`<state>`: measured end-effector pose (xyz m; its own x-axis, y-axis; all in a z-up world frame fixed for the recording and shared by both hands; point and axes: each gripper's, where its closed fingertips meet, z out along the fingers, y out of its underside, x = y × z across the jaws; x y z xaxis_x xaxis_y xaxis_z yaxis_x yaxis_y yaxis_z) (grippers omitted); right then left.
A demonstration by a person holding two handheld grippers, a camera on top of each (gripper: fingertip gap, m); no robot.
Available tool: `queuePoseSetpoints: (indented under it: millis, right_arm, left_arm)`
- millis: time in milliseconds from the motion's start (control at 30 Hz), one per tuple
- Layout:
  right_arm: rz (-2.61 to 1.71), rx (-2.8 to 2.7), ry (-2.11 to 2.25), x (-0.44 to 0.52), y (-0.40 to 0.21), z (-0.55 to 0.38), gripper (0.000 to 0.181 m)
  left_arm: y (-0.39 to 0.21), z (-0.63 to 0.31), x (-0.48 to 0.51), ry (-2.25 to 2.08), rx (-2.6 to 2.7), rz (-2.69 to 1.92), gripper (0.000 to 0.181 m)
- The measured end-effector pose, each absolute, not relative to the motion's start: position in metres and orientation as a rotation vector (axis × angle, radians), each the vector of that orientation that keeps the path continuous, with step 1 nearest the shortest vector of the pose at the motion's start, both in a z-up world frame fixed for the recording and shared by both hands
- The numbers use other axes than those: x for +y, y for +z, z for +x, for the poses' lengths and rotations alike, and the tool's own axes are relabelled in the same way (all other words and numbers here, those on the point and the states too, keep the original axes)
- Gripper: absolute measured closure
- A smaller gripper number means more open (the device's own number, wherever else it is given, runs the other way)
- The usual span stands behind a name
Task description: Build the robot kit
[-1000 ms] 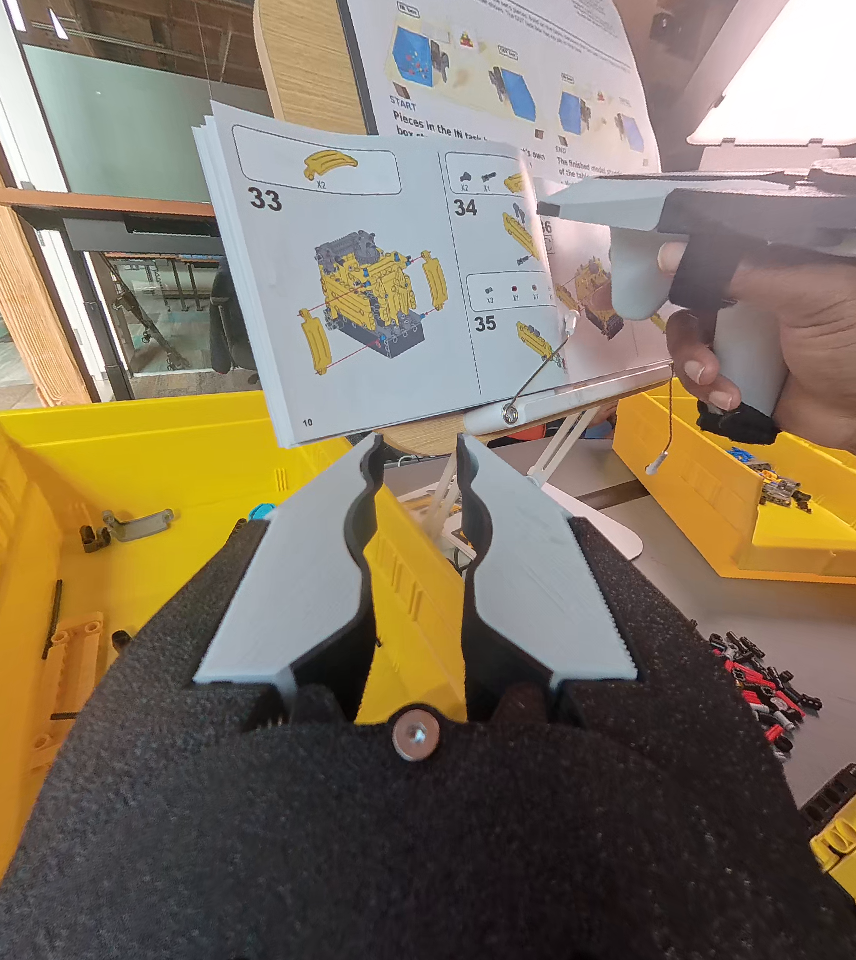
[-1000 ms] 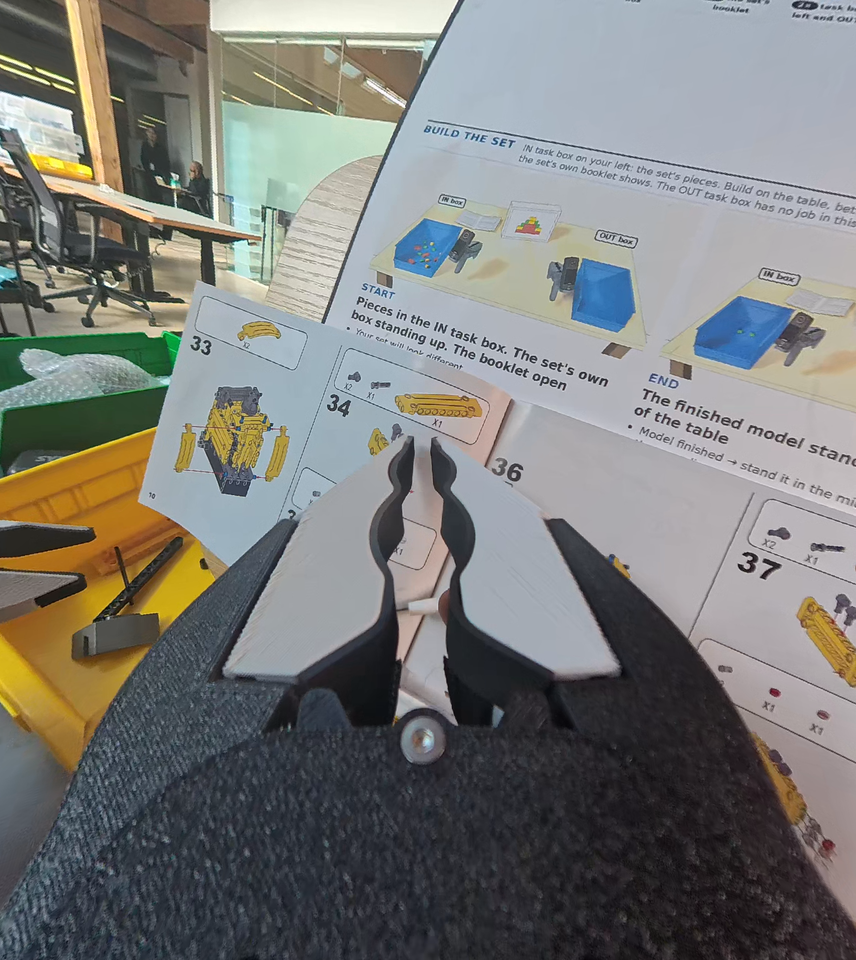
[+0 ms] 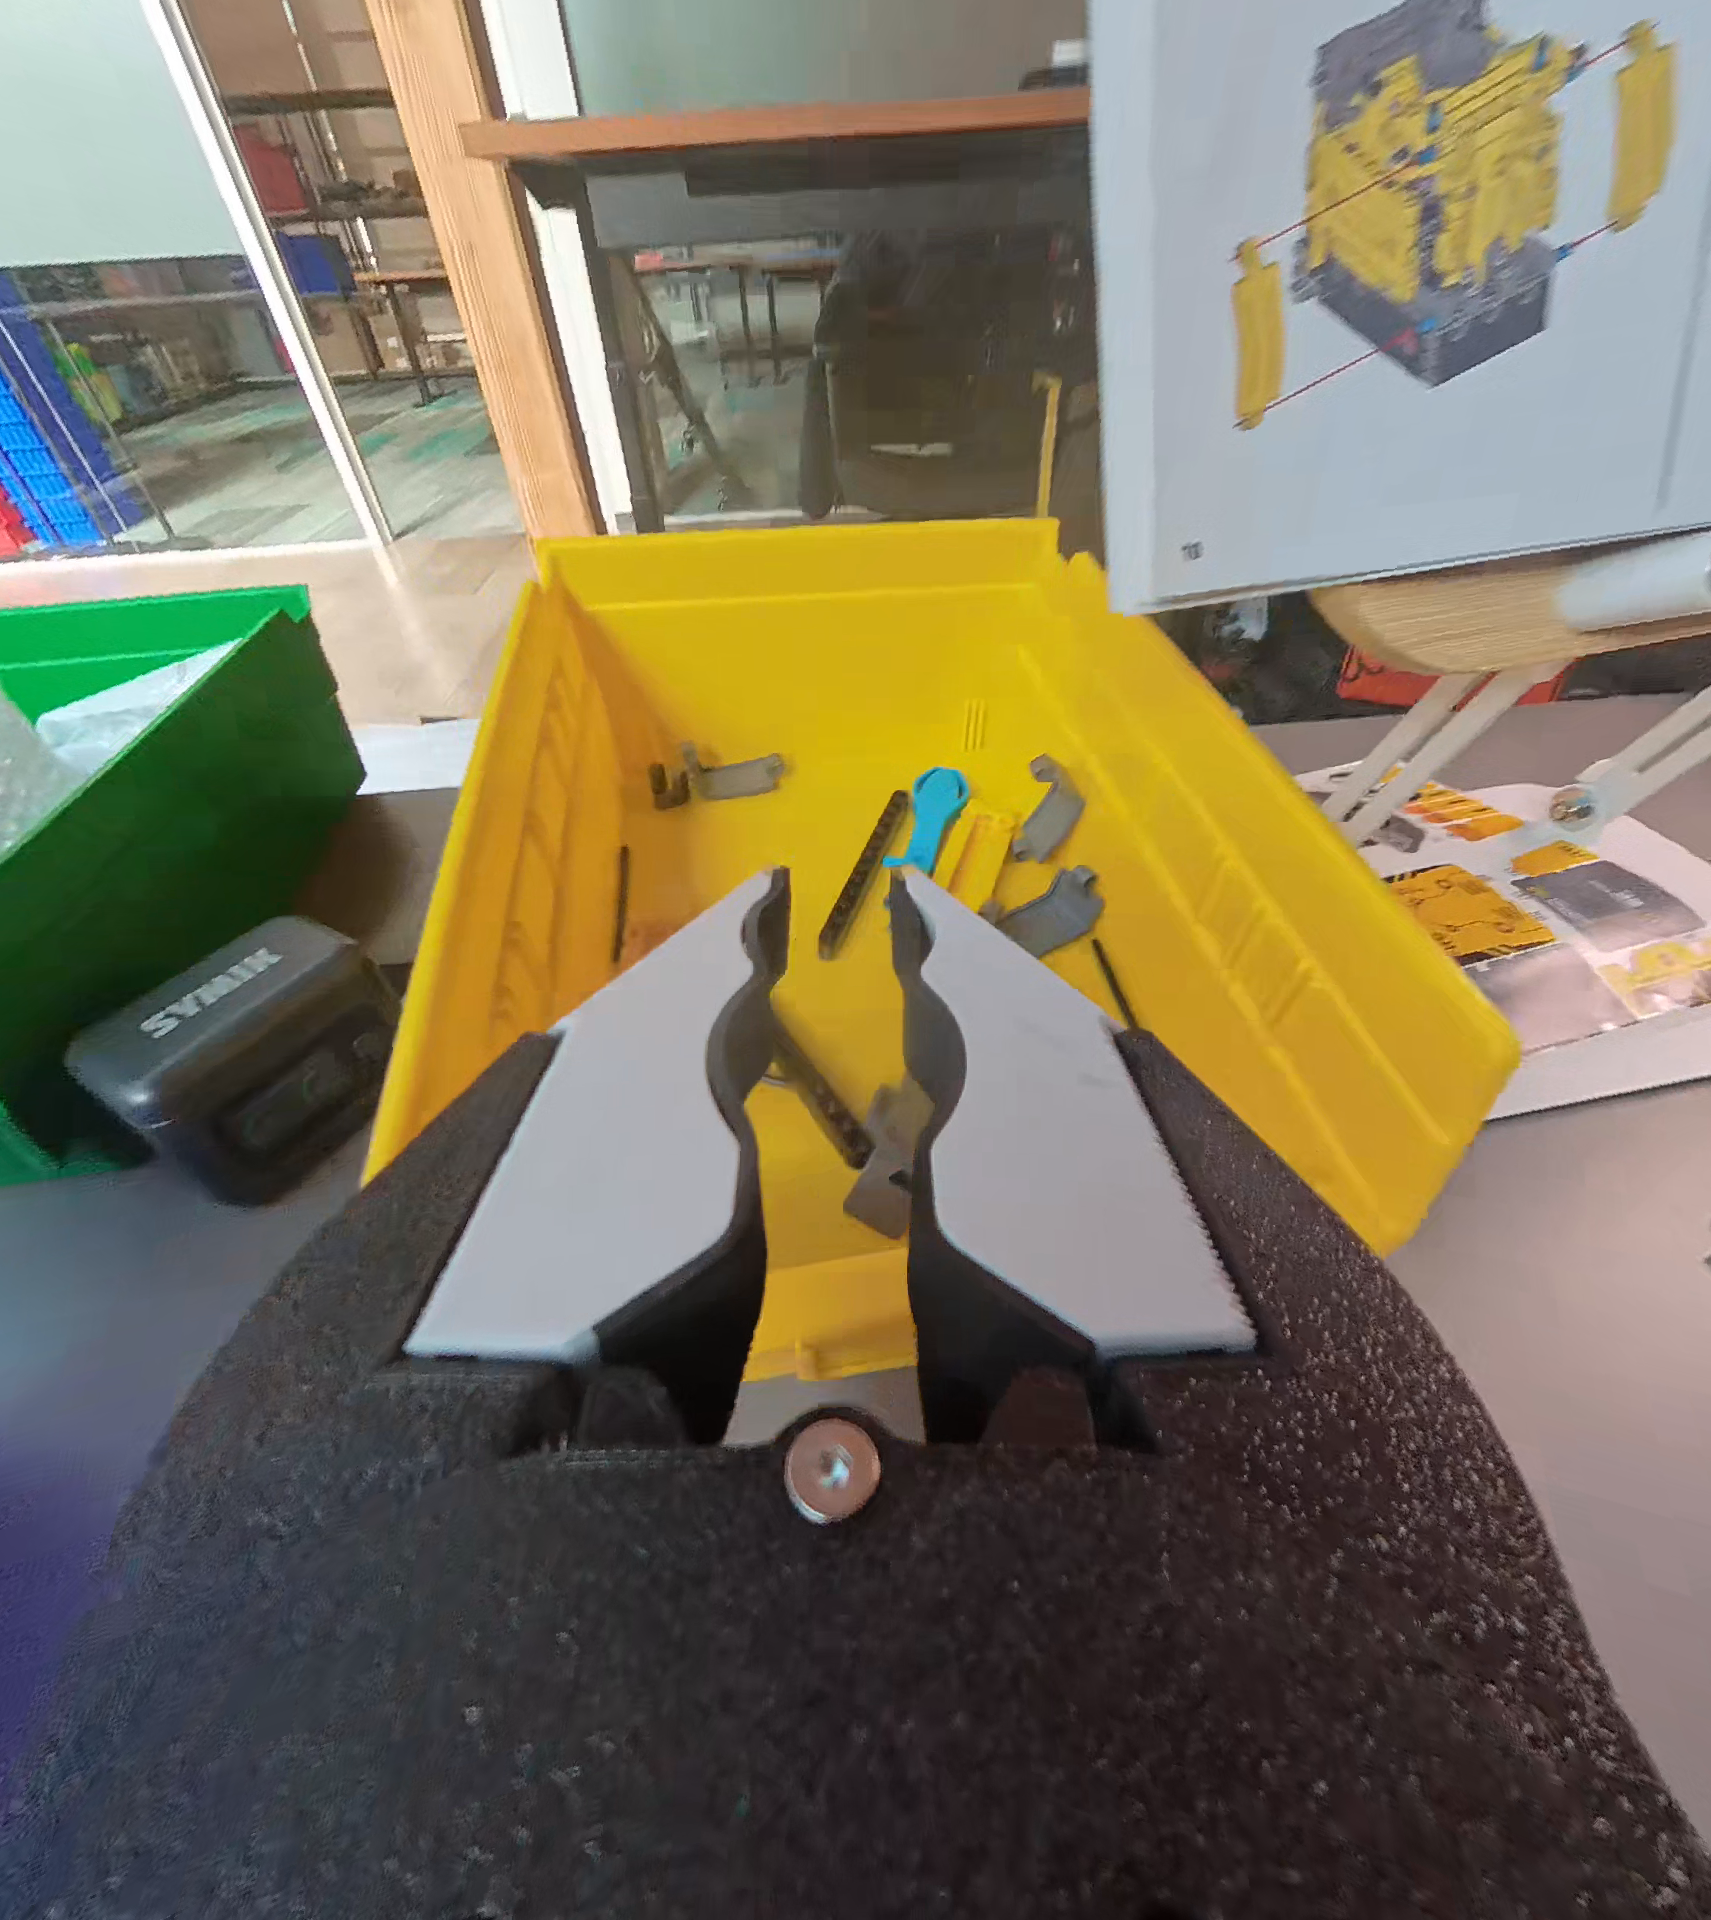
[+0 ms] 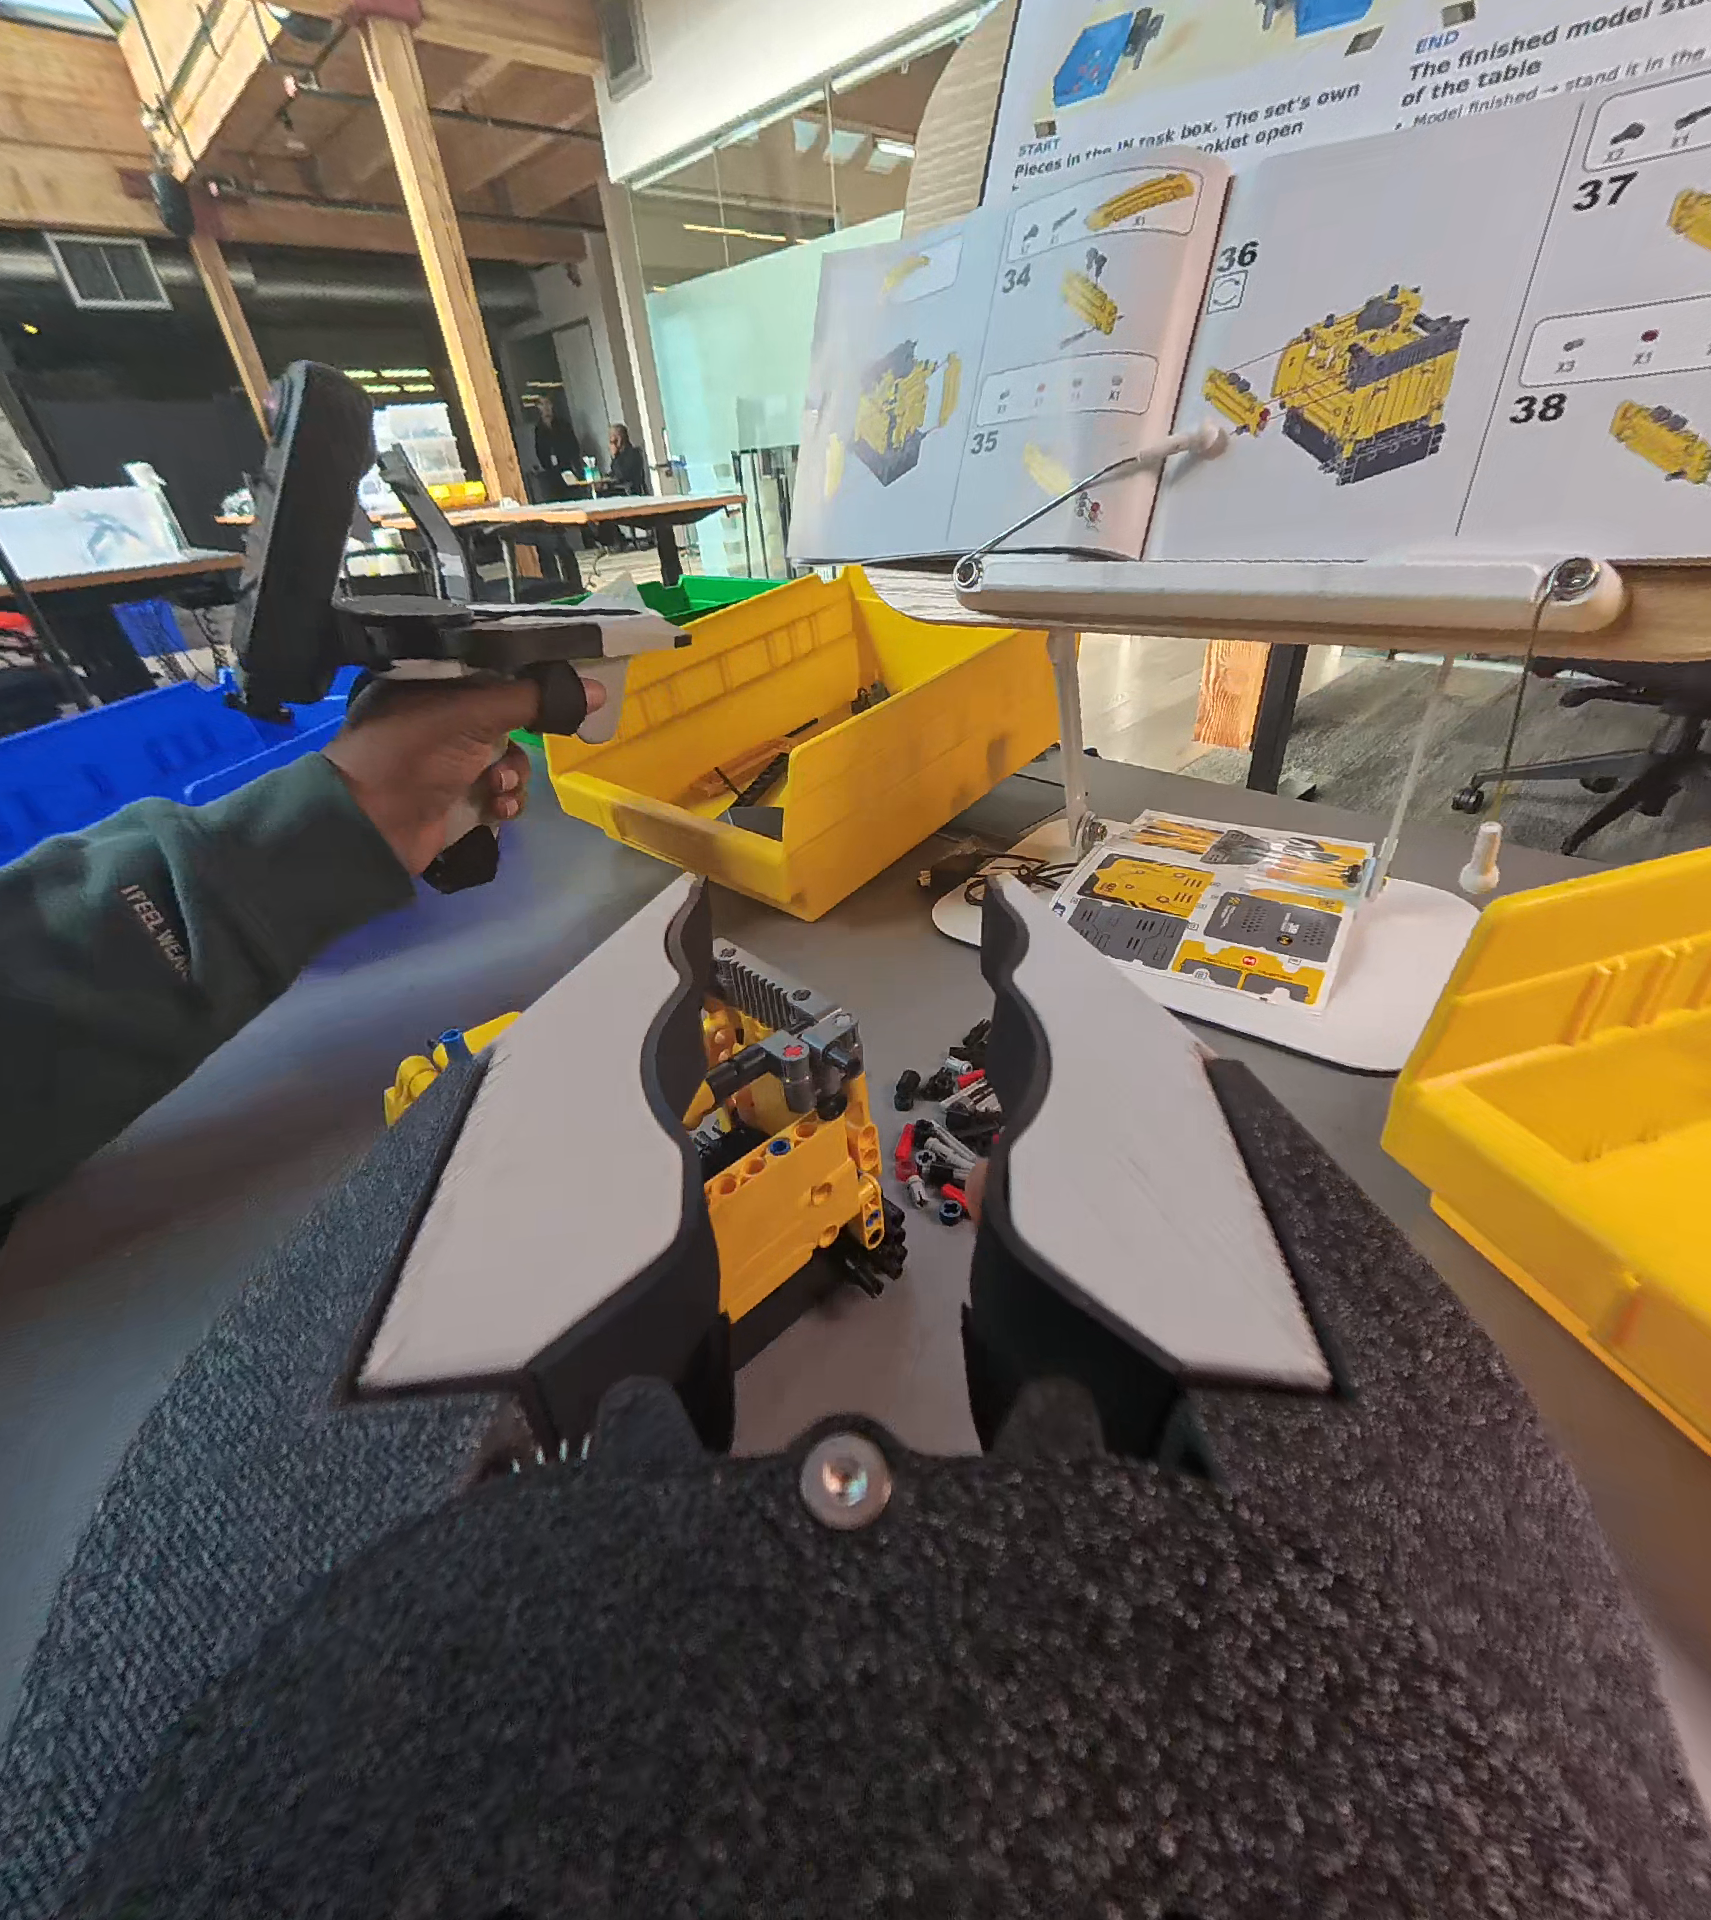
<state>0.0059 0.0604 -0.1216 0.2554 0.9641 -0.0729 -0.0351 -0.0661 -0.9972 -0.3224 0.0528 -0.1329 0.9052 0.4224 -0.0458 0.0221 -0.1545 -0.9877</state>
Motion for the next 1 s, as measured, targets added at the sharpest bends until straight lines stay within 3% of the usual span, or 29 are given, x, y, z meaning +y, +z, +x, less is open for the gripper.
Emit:
queuePoseSetpoints:
  millis: [300, 600, 1000]
  right_arm:
    - [-1.345, -0.959, 1.119, 0.055, -0.121, 0.012, 0.135]
    - [-1.352, -0.983, 1.087, 0.052, -0.126, 0.016, 0.141]
    - [-1.398, -1.009, 1.078, 0.054, -0.141, 0.016, 0.145]
  left_arm:
    - [-0.177, -0.315, 0.078, 0.105, -0.242, -2.065, 0.152]
    - [-0.194, -0.318, 0.153, 0.064, -0.058, -2.231, 0.155]
    - [-0.232, -0.342, 0.177, 0.207, -0.029, -2.391, 0.159]
